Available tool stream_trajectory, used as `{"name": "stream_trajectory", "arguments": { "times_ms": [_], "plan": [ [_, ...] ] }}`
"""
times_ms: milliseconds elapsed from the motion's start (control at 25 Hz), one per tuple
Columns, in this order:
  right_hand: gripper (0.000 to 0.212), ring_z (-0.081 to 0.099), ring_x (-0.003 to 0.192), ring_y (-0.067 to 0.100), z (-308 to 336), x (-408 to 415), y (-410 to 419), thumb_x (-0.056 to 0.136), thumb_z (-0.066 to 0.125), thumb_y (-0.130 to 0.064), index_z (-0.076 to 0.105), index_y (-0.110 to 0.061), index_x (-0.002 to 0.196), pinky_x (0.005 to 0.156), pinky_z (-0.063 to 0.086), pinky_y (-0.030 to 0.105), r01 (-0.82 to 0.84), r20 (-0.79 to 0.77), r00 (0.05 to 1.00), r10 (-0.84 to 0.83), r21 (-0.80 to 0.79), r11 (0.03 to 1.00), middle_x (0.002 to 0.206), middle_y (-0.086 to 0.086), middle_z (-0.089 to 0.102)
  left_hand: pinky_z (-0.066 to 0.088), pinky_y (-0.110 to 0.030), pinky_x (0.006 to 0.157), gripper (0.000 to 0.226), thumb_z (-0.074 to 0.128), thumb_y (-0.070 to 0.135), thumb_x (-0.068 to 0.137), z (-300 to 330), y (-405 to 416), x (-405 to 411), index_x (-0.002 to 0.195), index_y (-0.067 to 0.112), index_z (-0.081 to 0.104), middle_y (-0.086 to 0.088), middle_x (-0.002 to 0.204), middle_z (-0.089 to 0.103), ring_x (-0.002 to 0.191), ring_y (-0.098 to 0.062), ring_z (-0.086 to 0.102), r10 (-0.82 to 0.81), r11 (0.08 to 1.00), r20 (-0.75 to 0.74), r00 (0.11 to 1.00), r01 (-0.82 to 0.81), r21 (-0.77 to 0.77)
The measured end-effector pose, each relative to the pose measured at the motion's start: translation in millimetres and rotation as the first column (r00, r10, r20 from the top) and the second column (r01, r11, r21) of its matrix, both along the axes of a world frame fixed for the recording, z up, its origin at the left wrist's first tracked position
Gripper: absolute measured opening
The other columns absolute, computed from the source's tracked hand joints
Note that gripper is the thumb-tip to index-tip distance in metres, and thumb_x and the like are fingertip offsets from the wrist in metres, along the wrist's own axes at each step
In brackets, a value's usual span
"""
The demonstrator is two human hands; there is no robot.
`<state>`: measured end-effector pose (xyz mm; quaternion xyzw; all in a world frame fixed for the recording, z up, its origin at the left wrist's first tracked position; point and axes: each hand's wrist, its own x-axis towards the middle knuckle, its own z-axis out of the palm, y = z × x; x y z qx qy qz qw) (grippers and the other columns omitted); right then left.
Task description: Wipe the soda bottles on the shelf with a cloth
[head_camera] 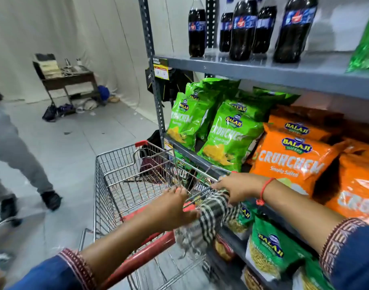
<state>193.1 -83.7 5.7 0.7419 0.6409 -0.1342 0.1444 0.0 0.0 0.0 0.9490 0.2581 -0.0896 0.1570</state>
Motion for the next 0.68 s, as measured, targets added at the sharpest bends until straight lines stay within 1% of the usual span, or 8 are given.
{"name": "stream_trajectory", "arguments": {
  "times_ms": [40,80,120,200,360,520,600,680],
  "plan": [
    [0.053,0.057,0.097,0.033,-1.1,2.3,-1.4,0.073,0.063,-0.014,0.048,-0.02,0.124,0.067,0.048,0.031,-0.006,0.016,1.0,0.007,-0.048,0.999,0.109,0.016,0.062,0.031,-0.036,0.107,0.07,0.046,0.055,0.081,-4.8,-2.3,0.2,0.133,0.01,0.035,-0.014,0.144,0.039,0.13,-0.027,0.038,0.01,0.999,-0.029,1.0,-0.011,-0.04],
    [0.048,0.056,0.096,0.032,-3.6,5.8,-2.5,0.074,0.064,-0.015,0.051,-0.016,0.12,0.065,0.045,0.03,-0.023,0.039,0.999,0.025,-0.053,0.998,0.109,0.016,0.061,0.045,-0.033,0.091,0.057,0.048,0.054,0.08,-9.2,-2.1,0.8,0.118,0.012,0.047,-0.012,0.125,0.056,0.11,-0.024,0.052,0.006,0.997,-0.039,0.999,-0.009,-0.082],
    [0.043,0.056,0.094,0.03,-7.4,8.4,-6.0,0.074,0.065,-0.016,0.054,-0.014,0.116,0.061,0.041,0.029,-0.026,0.069,0.997,0.029,-0.054,0.998,0.108,0.014,0.061,0.046,-0.027,0.07,0.042,0.05,0.053,0.08,-15.4,-3.1,0.9,0.099,0.015,0.052,-0.006,0.099,0.063,0.087,-0.018,0.056,0.004,0.992,-0.044,0.999,-0.009,-0.122],
    [0.033,0.056,0.086,0.025,-13.6,11.5,-9.1,0.076,0.064,-0.016,0.059,-0.015,0.108,0.056,0.041,0.03,-0.003,0.096,0.995,0.002,0.006,1.0,0.099,0.011,0.065,0.03,-0.02,0.048,0.029,0.054,0.047,0.081,-23.0,-4.2,3.6,0.068,0.023,0.045,0.006,0.065,0.048,0.058,-0.009,0.042,0.016,0.986,-0.031,0.999,-0.021,-0.167],
    [0.02,0.052,0.065,0.019,-17.5,12.1,-13.4,0.073,0.065,-0.017,0.067,-0.017,0.093,0.046,0.038,0.022,-0.001,0.105,0.994,-0.014,0.137,0.991,0.081,0.007,0.07,0.028,-0.014,0.042,0.032,0.058,0.033,0.081,-26.1,-5.4,7.4,0.055,0.025,0.042,0.008,0.055,0.044,0.048,-0.004,0.038,0.047,0.974,0.046,0.998,-0.036,-0.222],
    [0.003,0.055,0.063,0.029,-1.8,9.6,-15.3,0.073,0.063,-0.013,0.064,-0.011,0.074,0.042,0.026,0.022,-0.002,0.087,0.996,-0.023,0.279,0.96,0.065,0.012,0.061,0.028,-0.011,0.035,0.033,0.051,0.017,0.08,-17.0,-5.7,11.3,0.049,0.022,0.04,0.008,0.049,0.043,0.043,-0.004,0.041,0.021,0.997,0.102,0.995,-0.014,-0.075],
    [0.003,0.052,0.063,0.027,14.4,6.3,-16.2,0.076,0.062,-0.011,0.062,-0.013,0.072,0.045,0.03,0.024,0.029,0.025,0.999,-0.039,0.307,0.951,0.067,0.011,0.06,0.033,-0.014,0.038,0.03,0.05,0.013,0.077,-6.4,0.8,13.3,0.049,0.021,0.043,0.008,0.05,0.045,0.044,-0.004,0.044,-0.018,0.999,0.096,0.995,0.022,-0.041],
    [0.012,0.056,0.073,0.021,39.0,5.0,-18.4,0.077,0.064,-0.013,0.066,-0.018,0.088,0.055,0.039,0.027,0.079,-0.072,0.996,-0.057,0.347,0.935,0.084,0.005,0.067,0.042,-0.013,0.044,0.025,0.054,0.013,0.077,11.1,8.9,17.6,0.054,0.022,0.049,0.007,0.055,0.052,0.049,-0.004,0.051,-0.061,0.994,0.075,0.995,0.067,-0.082]
  ]
}}
